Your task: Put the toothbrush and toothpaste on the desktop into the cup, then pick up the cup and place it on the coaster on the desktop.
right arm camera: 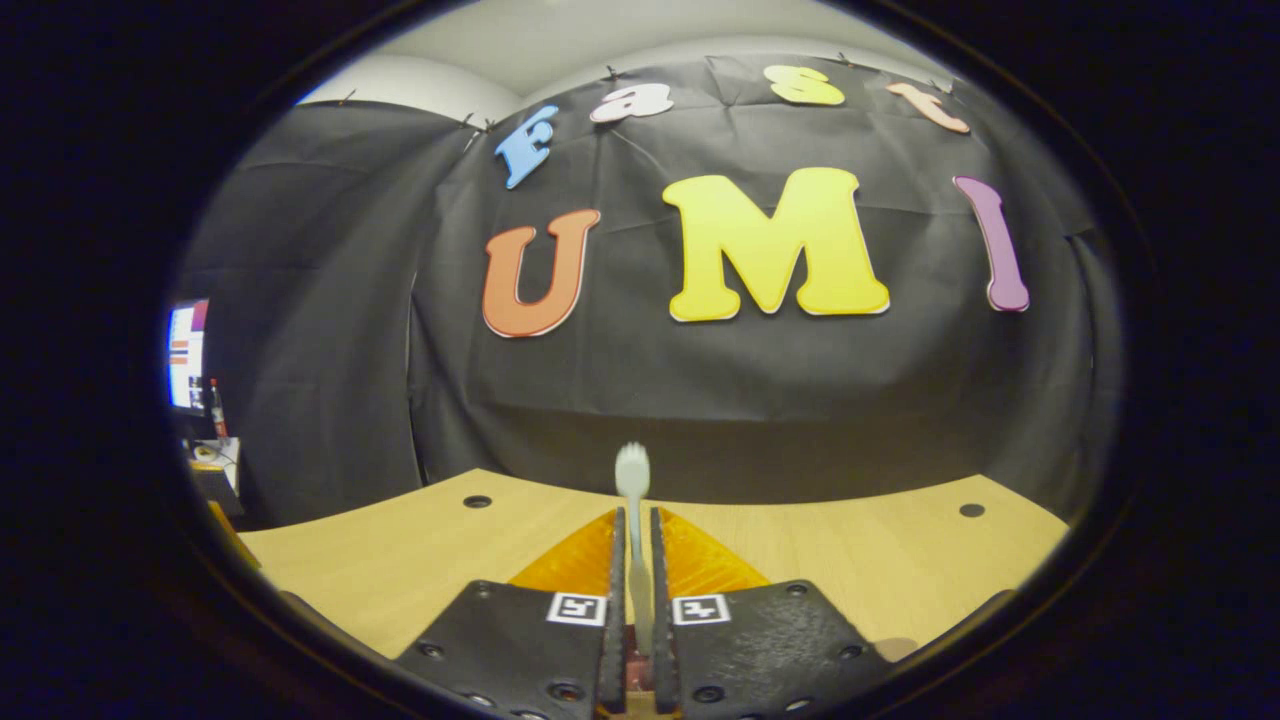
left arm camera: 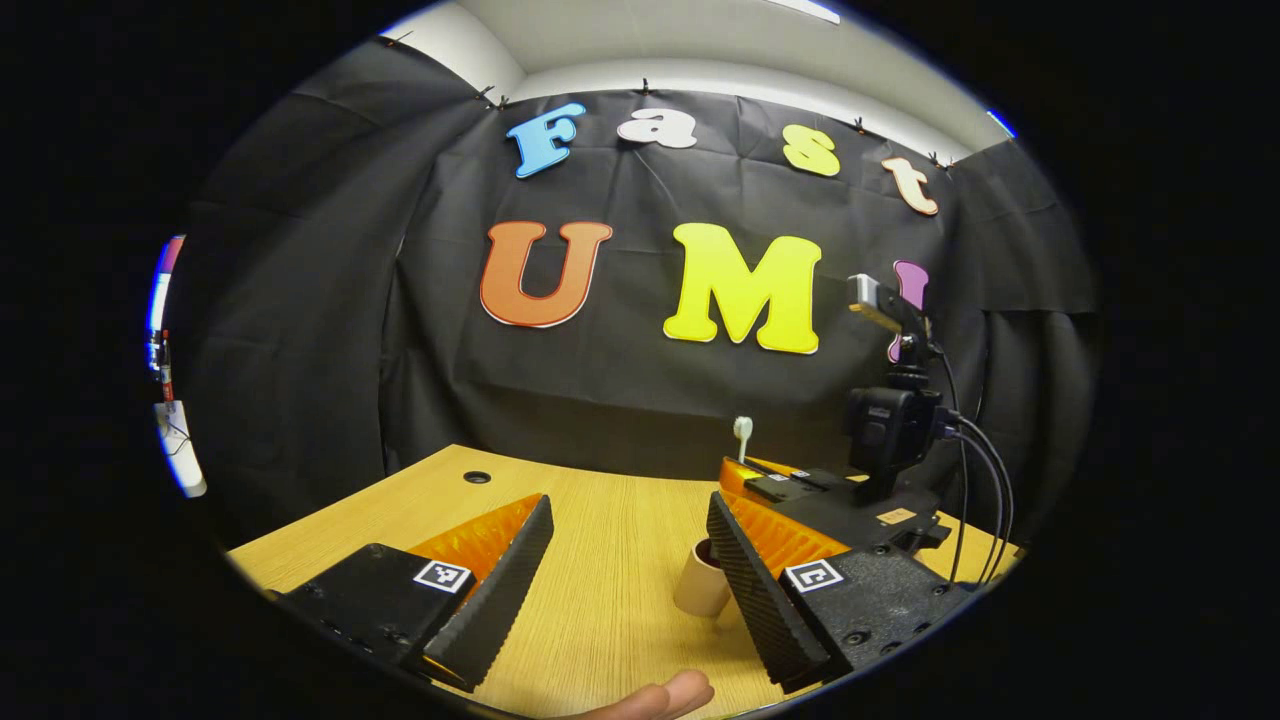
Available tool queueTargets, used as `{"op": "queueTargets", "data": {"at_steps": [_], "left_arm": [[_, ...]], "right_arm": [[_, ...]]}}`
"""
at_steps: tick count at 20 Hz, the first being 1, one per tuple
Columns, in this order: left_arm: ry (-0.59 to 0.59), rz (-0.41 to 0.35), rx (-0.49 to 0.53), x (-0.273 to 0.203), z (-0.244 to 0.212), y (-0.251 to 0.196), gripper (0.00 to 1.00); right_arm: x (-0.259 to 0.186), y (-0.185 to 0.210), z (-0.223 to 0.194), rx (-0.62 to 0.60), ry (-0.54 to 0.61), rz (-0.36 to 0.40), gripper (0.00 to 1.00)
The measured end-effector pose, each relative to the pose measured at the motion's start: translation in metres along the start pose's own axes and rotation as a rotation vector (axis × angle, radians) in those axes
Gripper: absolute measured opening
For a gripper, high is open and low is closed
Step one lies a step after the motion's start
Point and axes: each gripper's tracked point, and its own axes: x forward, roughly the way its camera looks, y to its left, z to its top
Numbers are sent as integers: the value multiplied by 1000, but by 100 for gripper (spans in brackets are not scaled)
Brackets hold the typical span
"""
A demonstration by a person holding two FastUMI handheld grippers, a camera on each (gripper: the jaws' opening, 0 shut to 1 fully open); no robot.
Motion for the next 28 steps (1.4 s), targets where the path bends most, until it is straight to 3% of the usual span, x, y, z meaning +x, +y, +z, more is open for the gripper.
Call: {"op": "queueTargets", "data": {"at_steps": [2, 3, 4, 8, 18, 28], "left_arm": [[12, -4, -2, 1, -4, -1, 98], [19, -7, -2, 2, -7, -2, 98], [26, -10, -5, 3, -8, -4, 98], [44, -11, 2, 6, -15, -5, 98], [55, -48, 13, 11, -20, -33, 98], [303, -6, 119, 2, -87, -63, 98]], "right_arm": [[-6, -1, 5, 5, -19, 2, 58], [-9, -5, 6, -6, -18, -12, 65], [-11, -7, 5, -17, -14, -17, 81], [-27, -7, 10, -50, -26, -4, 97], [-127, -58, 35, -166, -80, -64, 94], [-252, -160, 24, -172, -107, -116, 96]]}}
